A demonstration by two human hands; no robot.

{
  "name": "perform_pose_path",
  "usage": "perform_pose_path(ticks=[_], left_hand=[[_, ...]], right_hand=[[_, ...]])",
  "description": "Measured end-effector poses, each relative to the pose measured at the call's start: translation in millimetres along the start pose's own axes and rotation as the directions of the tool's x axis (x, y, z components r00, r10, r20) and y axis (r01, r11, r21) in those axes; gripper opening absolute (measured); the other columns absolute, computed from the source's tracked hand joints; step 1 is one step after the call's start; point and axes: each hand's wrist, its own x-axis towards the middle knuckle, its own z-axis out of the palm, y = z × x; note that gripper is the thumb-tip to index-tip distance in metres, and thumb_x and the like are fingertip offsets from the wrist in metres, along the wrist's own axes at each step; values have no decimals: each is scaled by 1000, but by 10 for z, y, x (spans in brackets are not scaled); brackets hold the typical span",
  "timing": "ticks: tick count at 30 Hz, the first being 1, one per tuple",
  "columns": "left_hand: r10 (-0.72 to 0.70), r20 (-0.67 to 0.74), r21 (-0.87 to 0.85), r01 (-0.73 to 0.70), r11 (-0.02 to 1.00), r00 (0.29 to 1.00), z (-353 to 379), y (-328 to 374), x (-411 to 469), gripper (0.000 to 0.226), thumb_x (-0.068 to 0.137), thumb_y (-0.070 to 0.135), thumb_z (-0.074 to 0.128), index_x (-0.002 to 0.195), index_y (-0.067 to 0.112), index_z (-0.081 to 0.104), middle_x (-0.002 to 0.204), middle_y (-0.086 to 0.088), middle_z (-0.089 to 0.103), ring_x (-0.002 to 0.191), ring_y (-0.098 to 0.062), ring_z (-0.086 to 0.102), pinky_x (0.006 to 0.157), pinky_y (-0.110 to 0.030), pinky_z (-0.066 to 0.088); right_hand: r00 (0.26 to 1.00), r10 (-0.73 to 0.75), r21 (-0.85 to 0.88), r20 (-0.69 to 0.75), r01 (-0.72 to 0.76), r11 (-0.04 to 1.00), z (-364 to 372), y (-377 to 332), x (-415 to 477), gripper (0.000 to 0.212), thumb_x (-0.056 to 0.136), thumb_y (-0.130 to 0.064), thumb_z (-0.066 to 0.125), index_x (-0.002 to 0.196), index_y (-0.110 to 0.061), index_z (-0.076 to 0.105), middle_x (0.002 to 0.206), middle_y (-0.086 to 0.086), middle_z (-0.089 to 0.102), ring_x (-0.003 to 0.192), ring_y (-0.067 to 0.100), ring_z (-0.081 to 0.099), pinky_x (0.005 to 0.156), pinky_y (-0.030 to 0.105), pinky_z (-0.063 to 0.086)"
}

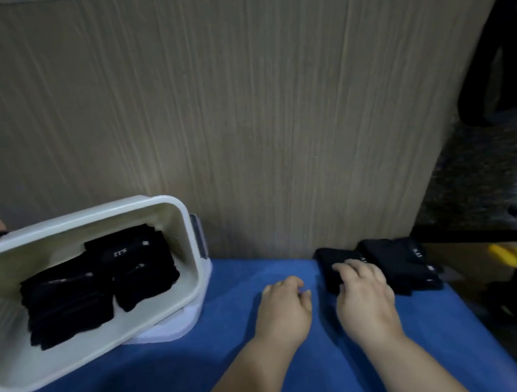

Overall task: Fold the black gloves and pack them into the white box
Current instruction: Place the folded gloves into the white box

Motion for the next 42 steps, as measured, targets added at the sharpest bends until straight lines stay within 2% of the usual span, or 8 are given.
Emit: perform_pose_path(ticks=[6, 15, 23, 27, 30, 32, 36, 42], left_hand=[[-29, 124, 115, 15, 993, 992, 225, 198, 300, 36, 100, 36, 37, 125, 17, 55, 127, -5, 54, 117, -23, 49, 95, -34, 41], [-245, 152, 115, 229, 967, 957, 400, 367, 622, 53, 94, 56, 38, 119, 15, 60, 121, -4, 61, 109, -22, 58, 83, -33, 47], [-305, 239, -30, 321, 947, 922, 305, 363, 604, 27, 89, 34, 53, 95, 11, 66, 100, -6, 68, 93, -21, 64, 68, -28, 47], [-285, 220, -94, 311, 946, 933, 201, 368, 497, 23, 91, 26, 50, 69, 18, 49, 75, 2, 55, 80, -16, 56, 70, -28, 46], [-252, 178, -210, 287, 934, 951, 111, 330, 379, 9, 93, 23, 48, 94, 16, 54, 95, 0, 59, 93, -19, 58, 79, -29, 47], [-263, 160, -305, 301, 903, 951, 58, 262, 289, 19, 93, 23, 49, 109, 13, 51, 105, -4, 59, 98, -20, 59, 83, -31, 49], [-346, 174, -518, 385, 764, 922, -43, 69, 100, 19, 88, 24, 56, 101, 18, 44, 99, -5, 61, 89, -19, 61, 81, -34, 52], [-408, 202, -667, 430, 608, 890, -434, -242, -174, 31, 90, 12, 51, 116, 21, 36, 96, -6, 59, 84, -15, 59, 70, -27, 50]], right_hand=[[986, 61, 19, 156, -65, 998, 57, 64, 45, 61, 91, -8, 34, 149, -24, 22, 157, -2, 16, 144, 18, 6, 113, 34, 20], [992, 57, -7, 115, -56, 998, 126, 115, 101, 61, 92, -7, 37, 147, -30, 25, 152, -12, 27, 141, 11, 16, 111, 32, 18], [992, 63, 36, 107, -67, 997, 84, 104, 68, 66, 86, 1, 37, 144, -30, 31, 140, -7, 45, 135, 11, 26, 108, 29, 18], [995, 41, 64, 92, -47, 997, 49, 64, 31, 66, 84, 3, 38, 140, -31, 36, 132, -6, 52, 131, 11, 33, 106, 29, 19], [995, 2, 94, 98, -11, 996, 59, 5, -27, 66, 84, 3, 36, 139, -32, 39, 128, -5, 55, 128, 12, 36, 108, 30, 20], [995, -32, 103, 99, 21, 994, 52, -55, -68, 62, 85, 1, 35, 137, -34, 40, 125, -5, 56, 126, 12, 39, 106, 29, 21], [985, -142, 138, 94, 128, 982, -11, -224, -170, 48, 90, -10, 36, 126, -39, 48, 109, -13, 61, 113, 7, 46, 94, 26, 24], [950, -297, 147, 100, 282, 948, 40, -545, -297, 43, 91, -14, 42, 117, -46, 57, 95, -14, 50, 105, 6, 43, 81, 23, 22]])
